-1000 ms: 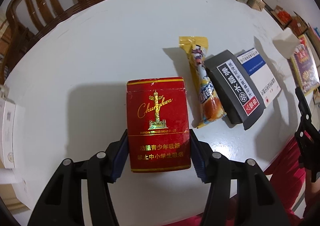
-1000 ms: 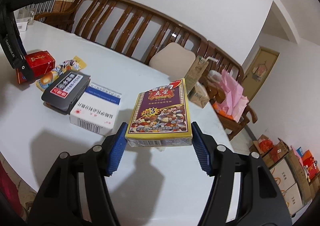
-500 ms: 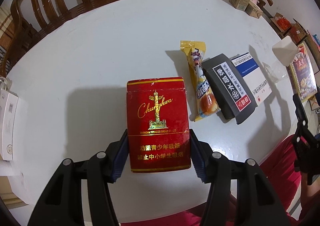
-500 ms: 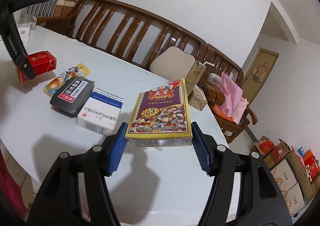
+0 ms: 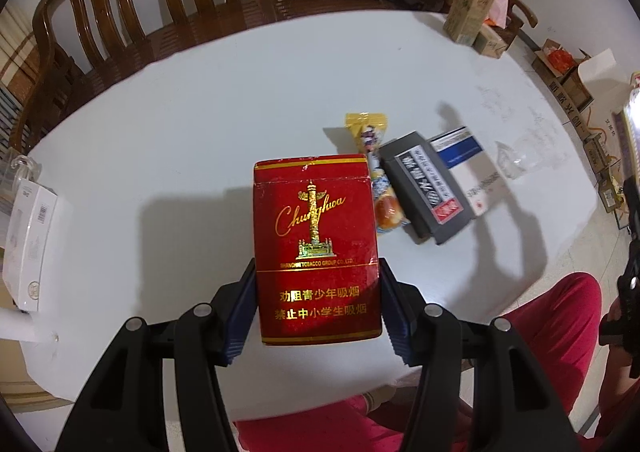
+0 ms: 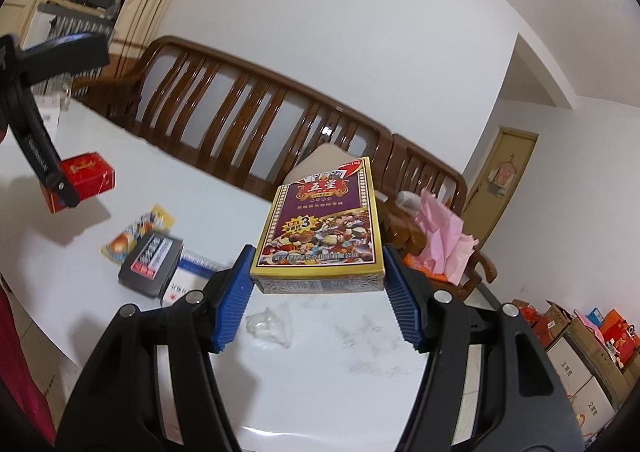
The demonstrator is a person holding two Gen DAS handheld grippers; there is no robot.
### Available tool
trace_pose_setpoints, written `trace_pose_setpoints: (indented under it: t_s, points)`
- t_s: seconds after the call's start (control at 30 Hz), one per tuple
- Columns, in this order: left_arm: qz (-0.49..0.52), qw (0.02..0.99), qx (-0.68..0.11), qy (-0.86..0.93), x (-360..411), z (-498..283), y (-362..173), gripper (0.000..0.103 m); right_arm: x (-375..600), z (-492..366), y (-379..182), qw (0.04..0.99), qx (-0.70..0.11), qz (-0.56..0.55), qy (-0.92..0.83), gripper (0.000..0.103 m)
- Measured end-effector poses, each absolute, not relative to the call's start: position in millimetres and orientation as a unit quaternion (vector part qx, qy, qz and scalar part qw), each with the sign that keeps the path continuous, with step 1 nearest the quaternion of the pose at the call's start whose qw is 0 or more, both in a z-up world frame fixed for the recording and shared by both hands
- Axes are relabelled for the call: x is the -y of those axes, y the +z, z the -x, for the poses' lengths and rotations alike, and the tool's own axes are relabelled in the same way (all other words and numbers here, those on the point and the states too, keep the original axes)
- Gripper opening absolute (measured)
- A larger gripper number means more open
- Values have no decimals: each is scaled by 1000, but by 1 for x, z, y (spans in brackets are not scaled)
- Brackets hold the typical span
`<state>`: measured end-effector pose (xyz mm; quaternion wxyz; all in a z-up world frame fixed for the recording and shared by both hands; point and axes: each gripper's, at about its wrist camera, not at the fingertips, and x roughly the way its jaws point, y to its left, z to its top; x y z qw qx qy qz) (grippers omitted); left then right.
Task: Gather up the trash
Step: 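Grip and lift the red pack with the left tool while the right tool lifts the purple box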
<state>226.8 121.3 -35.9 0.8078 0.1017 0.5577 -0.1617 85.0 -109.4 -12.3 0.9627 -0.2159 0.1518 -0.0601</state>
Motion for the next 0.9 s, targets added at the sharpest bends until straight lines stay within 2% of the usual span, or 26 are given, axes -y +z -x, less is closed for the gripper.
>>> trace_pose_setpoints:
  t_s: [0.4,0.9]
  points:
    - [-109,828,-520,-180,-103,-151,16,55,108,-15,42,970,-125,206,-29,62]
    - [-107,830,-502,-217,-65,-67,7,55,102,61,52,972,-141,189,10,62]
